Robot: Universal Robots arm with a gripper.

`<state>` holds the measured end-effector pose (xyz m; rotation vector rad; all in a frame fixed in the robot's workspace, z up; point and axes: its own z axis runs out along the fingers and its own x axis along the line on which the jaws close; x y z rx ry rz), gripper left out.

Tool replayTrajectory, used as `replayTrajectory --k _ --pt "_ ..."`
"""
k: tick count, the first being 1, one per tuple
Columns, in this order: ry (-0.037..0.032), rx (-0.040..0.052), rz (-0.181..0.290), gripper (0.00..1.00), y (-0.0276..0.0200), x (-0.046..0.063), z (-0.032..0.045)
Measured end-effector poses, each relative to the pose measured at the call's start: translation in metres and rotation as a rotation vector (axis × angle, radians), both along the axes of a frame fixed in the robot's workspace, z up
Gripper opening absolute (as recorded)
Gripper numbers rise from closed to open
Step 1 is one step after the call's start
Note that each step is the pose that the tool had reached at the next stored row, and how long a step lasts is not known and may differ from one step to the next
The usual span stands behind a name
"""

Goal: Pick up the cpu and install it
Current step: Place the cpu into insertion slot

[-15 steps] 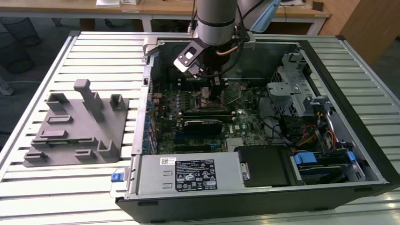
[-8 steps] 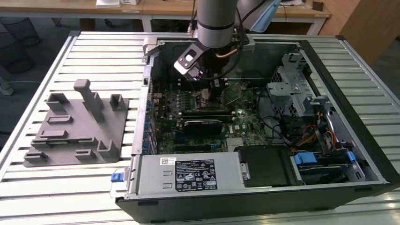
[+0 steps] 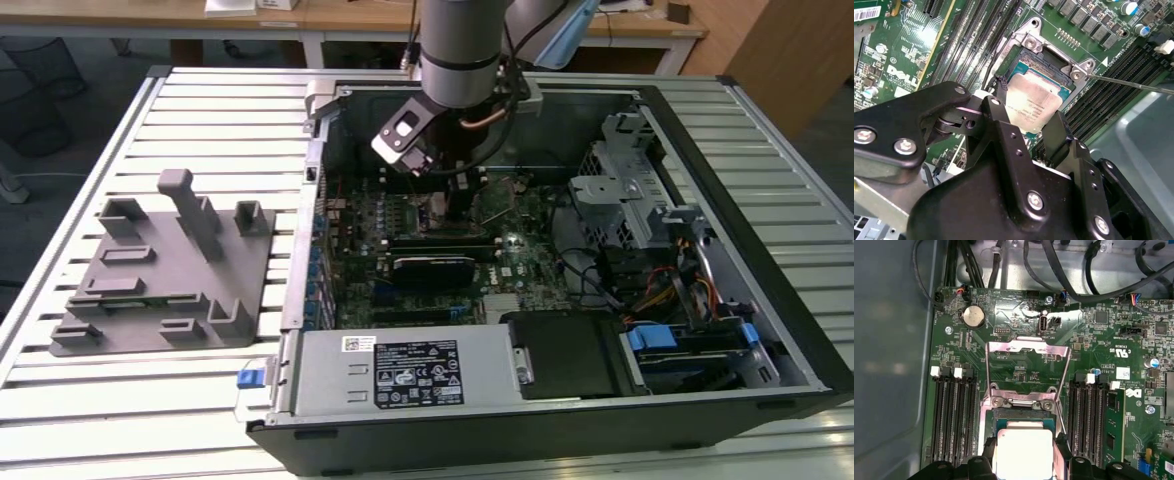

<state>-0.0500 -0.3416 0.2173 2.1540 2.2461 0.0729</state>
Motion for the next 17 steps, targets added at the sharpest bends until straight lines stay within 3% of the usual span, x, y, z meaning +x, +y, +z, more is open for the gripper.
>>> replayTrajectory --k 17 --pt "0.0000 0.0103 -0.006 0.53 -0.0003 0.0000 -0.0102"
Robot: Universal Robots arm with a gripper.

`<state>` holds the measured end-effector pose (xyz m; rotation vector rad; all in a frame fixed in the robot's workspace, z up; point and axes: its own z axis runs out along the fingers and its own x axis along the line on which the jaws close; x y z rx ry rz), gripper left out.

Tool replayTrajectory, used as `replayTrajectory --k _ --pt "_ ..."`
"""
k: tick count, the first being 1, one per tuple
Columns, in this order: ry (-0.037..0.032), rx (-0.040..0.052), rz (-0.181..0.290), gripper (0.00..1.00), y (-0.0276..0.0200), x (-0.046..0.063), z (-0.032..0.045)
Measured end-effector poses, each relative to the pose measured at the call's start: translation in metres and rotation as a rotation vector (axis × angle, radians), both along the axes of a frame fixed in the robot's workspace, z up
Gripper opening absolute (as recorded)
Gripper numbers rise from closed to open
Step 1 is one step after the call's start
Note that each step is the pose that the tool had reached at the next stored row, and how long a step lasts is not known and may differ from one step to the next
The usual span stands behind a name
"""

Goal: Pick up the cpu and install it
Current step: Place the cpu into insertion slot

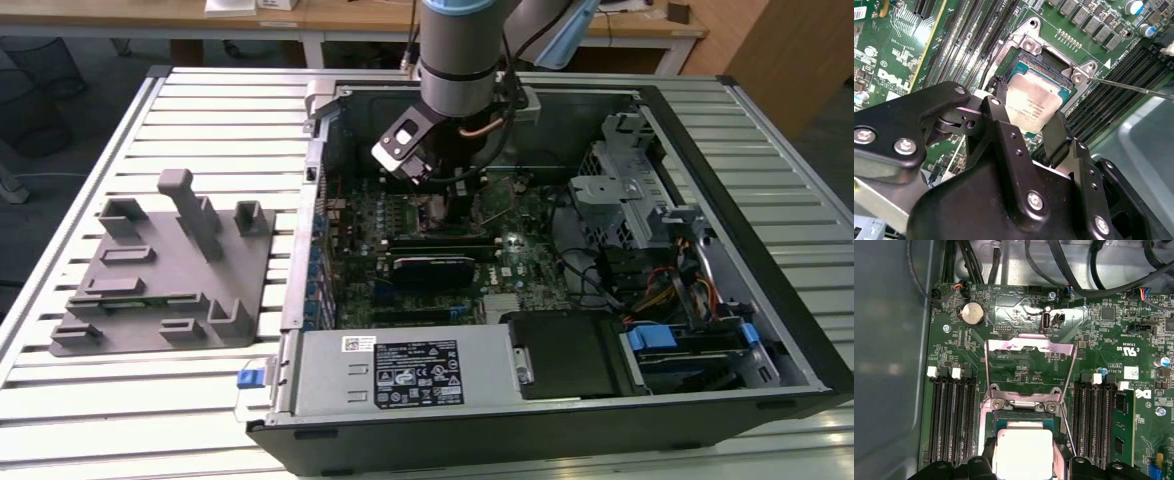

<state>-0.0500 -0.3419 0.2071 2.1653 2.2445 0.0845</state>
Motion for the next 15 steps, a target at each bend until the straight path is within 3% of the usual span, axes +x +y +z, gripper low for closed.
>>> replayTrajectory --k 15 --pt "0.0000 -0.0001 -0.012 0.53 -0.0002 -0.0004 -0.0085"
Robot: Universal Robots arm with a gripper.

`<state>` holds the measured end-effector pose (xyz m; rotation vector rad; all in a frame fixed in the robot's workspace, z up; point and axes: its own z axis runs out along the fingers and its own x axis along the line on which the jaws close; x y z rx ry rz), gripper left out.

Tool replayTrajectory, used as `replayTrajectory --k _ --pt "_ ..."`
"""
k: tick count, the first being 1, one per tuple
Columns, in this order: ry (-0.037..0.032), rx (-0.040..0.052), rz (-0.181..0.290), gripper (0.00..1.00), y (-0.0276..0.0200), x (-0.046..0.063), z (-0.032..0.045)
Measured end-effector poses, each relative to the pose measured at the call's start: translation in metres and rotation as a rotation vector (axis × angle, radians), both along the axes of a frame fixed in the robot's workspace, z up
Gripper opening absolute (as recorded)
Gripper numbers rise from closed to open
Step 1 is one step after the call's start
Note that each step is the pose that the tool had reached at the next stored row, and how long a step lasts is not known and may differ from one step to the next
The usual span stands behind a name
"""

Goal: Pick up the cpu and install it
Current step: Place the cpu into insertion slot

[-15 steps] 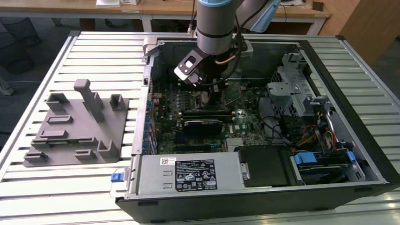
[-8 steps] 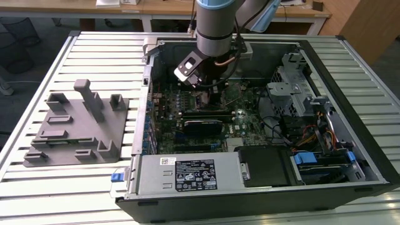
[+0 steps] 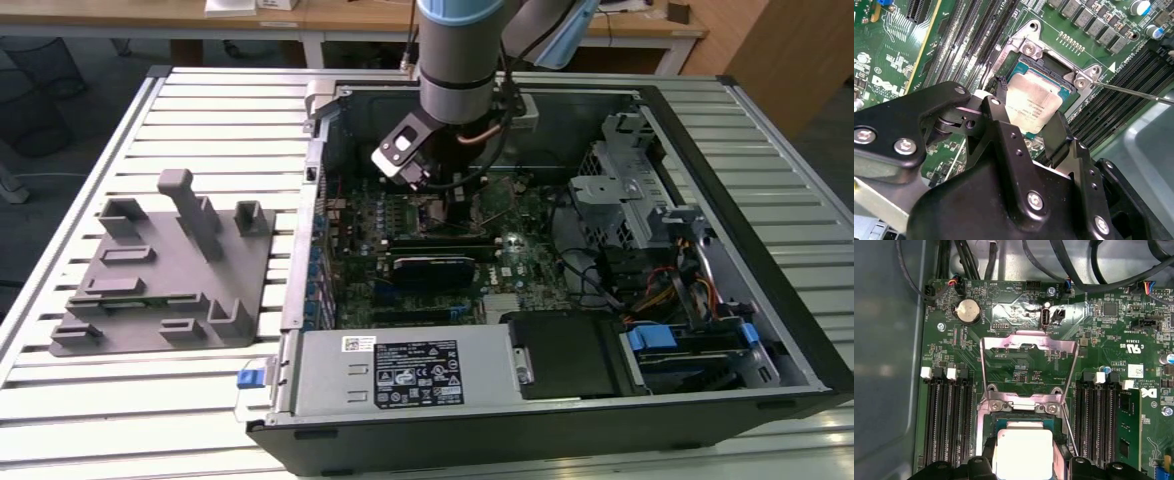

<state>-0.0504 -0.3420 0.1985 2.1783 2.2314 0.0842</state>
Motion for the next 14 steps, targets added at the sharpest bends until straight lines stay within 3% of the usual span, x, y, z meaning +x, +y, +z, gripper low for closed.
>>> replayTrajectory --k 14 --pt "0.0001 -0.0002 -0.014 0.53 0.0000 0.0000 -0.0034"
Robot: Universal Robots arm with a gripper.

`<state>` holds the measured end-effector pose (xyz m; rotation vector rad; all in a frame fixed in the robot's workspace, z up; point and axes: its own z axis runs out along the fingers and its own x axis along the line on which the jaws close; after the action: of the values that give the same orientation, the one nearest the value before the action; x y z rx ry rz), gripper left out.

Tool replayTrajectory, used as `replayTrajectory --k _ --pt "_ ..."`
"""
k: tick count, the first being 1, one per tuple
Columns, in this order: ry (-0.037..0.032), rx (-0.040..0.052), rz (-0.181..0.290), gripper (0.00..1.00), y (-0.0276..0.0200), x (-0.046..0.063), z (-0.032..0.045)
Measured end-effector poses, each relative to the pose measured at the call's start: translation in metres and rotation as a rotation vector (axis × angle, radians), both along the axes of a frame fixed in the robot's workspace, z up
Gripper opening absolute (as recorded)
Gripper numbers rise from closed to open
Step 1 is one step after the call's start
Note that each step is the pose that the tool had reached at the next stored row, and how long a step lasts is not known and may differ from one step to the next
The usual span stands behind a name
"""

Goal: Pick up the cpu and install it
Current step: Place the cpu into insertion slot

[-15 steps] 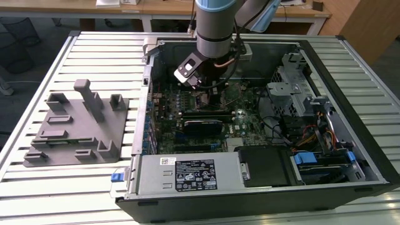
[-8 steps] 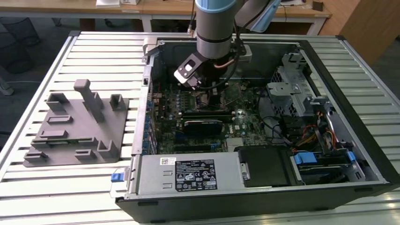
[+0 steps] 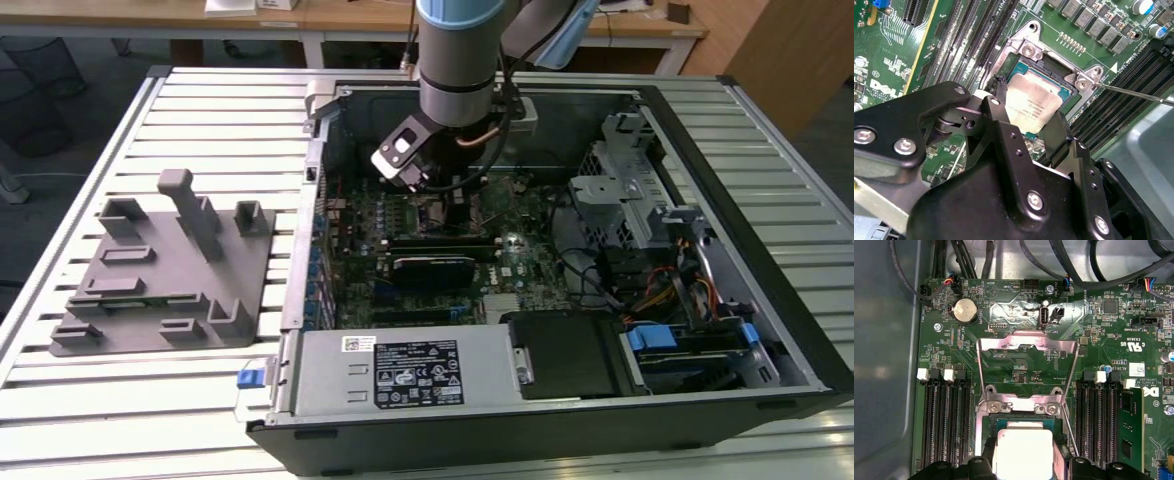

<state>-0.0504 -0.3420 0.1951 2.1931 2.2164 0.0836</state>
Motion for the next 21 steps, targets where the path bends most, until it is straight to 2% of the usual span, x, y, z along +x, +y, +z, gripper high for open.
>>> replayTrajectory --k 7,9,10,21 --pt "-0.0001 0.0002 0.000 0.53 0.0000 0.0000 -0.0001" --pt "-0.0002 0.0003 0.000 0.55 0.0000 0.0000 -0.0001" --pt "-0.0002 0.0003 0.000 0.60 0.0000 0.0000 -0.0001" --pt "-0.0001 0.0008 -0.001 0.60 0.0019 0.0000 -0.0001"
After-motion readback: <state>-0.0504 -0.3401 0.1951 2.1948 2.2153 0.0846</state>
